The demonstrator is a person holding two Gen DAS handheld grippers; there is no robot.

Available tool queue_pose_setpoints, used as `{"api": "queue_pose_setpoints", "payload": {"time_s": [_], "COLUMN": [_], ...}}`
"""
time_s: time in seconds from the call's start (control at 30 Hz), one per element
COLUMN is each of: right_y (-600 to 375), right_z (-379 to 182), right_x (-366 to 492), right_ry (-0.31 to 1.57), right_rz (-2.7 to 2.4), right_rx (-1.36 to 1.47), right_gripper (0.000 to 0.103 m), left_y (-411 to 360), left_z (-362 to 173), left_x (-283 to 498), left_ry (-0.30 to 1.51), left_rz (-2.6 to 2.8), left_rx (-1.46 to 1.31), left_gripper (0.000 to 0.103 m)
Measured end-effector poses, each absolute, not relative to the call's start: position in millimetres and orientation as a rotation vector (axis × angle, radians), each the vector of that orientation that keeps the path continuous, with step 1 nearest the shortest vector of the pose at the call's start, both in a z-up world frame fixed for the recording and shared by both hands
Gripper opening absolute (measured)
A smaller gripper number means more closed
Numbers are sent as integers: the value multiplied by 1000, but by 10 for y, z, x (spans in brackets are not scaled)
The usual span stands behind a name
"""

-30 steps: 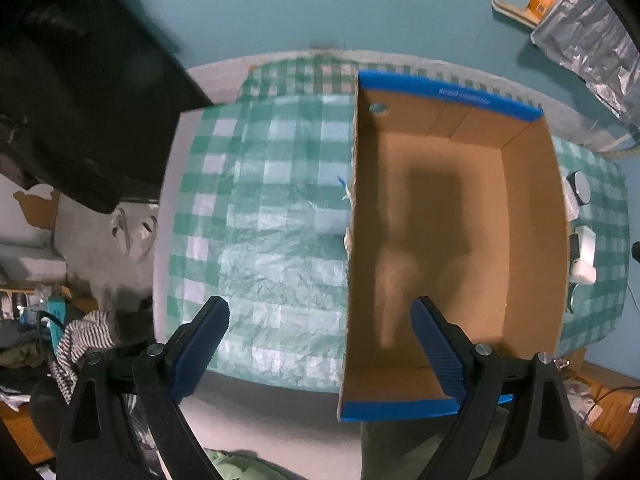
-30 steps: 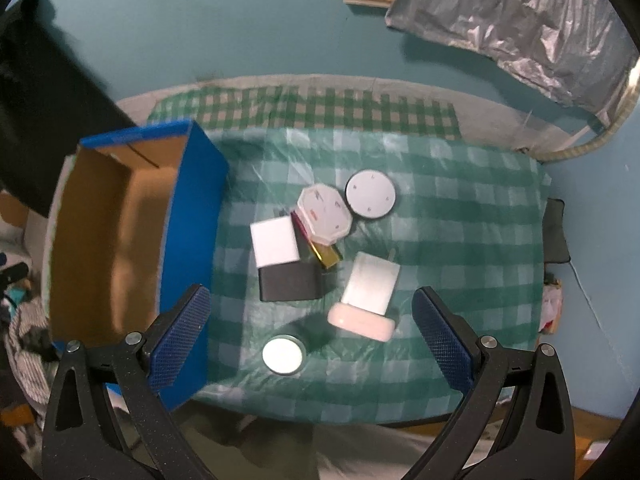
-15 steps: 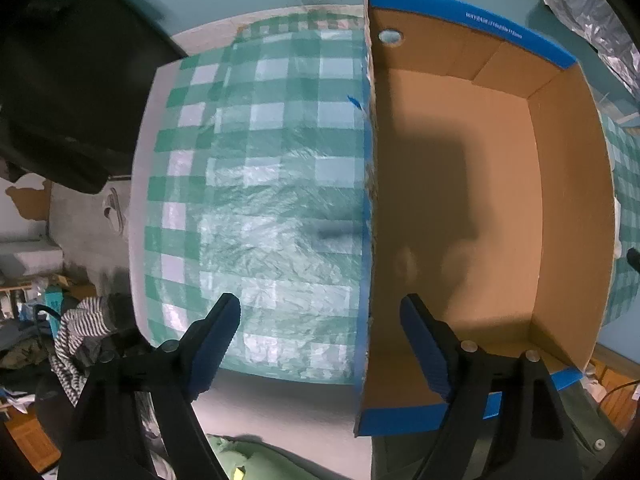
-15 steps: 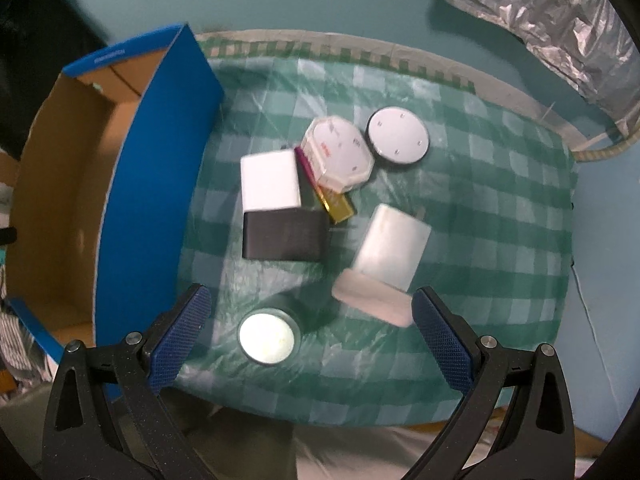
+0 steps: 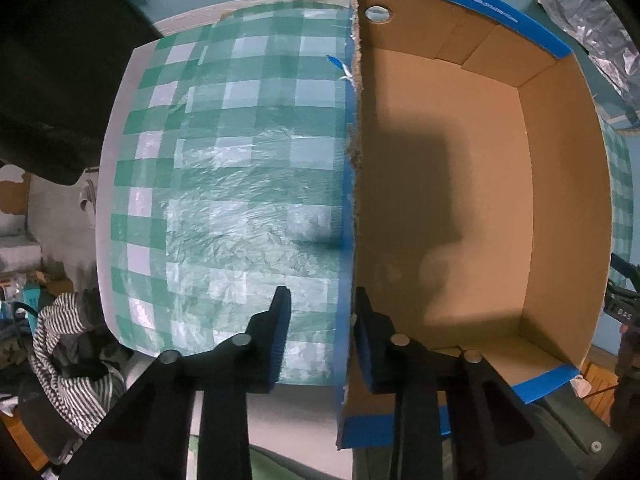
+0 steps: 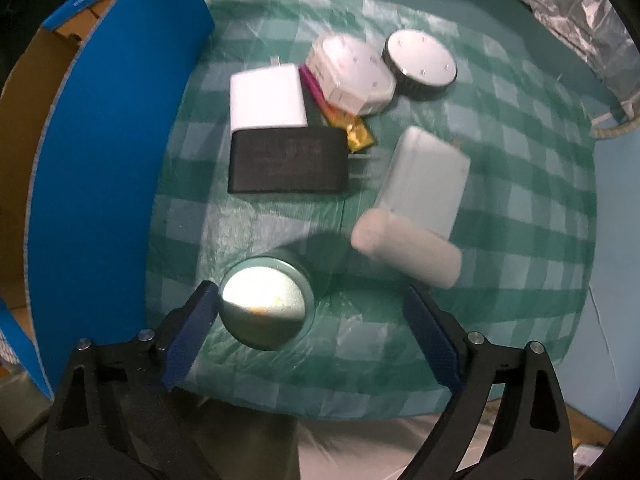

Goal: Organize rigid objects
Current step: 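Move the right tool toward the metal tin while the left tool grips the box wall, then close the right gripper on the metal tin and lift it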

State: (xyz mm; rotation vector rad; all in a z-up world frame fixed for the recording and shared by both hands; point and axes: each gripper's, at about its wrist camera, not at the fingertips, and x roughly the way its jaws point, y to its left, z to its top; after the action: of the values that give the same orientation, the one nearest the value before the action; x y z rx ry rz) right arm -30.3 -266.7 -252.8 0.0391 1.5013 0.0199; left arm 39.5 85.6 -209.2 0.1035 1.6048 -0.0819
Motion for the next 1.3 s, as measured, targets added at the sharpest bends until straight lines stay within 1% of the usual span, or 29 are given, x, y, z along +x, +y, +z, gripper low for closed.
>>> {"api": "queue_pose_setpoints", "payload": {"time_s": [0.1,0.17,0.27,0.33,0.4,0.47,0.5,0.53,0.57,0.73,0.9,1.07,1.23,1.3], "right_y": [-2675,-2677,-2648,-2621,-2599,-2567,-2540,-2543,-2538,-2496,-2528,-2516,-2450,-2456], "right_z": [-2595,-2643,-2700,-2717,-2737,-2770,-2784,-2821,-2849,-2890,-2810,-2642,-2506,-2303], "right_x": [-280,-248,-215,-177,-149,-120,-103,-78,-67,-43,-109,-183,-147,-109], "right_ry": [1501,1508,1514,1506,1503,1508,1516,1532,1540,1540,1510,1495,1471,1462], "right_rz": [23,25,41,55,61,66,67,75,78,77,81,79,89,95], "right_rx": [46,50,51,41,28,14,12,19,26,24,20,13,3,4], "right_gripper": [91,85,80,78,74,60,55,47,45,44,44,44,44,44], "left_y": [837,840,833,809,789,783,772,770,760,737,719,709,670,675], "left_z": [-2089,-2095,-2091,-2092,-2098,-2104,-2105,-2106,-2107,-2096,-2085,-2073,-2032,-2022], "left_x": [401,407,424,430,445,452,462,465,468,426,419,420,420,416], "left_ry": [1602,1606,1614,1617,1619,1618,1619,1619,1619,1617,1614,1609,1597,1594], "left_rz": [-90,-96,-106,-113,-123,-125,-125,-126,-126,-134,-138,-147,-151,-154], "left_rx": [114,110,110,117,119,126,130,130,131,141,143,150,174,174], "left_gripper": [27,25,22,19,14,13,12,11,11,10,9,6,5,5]}}
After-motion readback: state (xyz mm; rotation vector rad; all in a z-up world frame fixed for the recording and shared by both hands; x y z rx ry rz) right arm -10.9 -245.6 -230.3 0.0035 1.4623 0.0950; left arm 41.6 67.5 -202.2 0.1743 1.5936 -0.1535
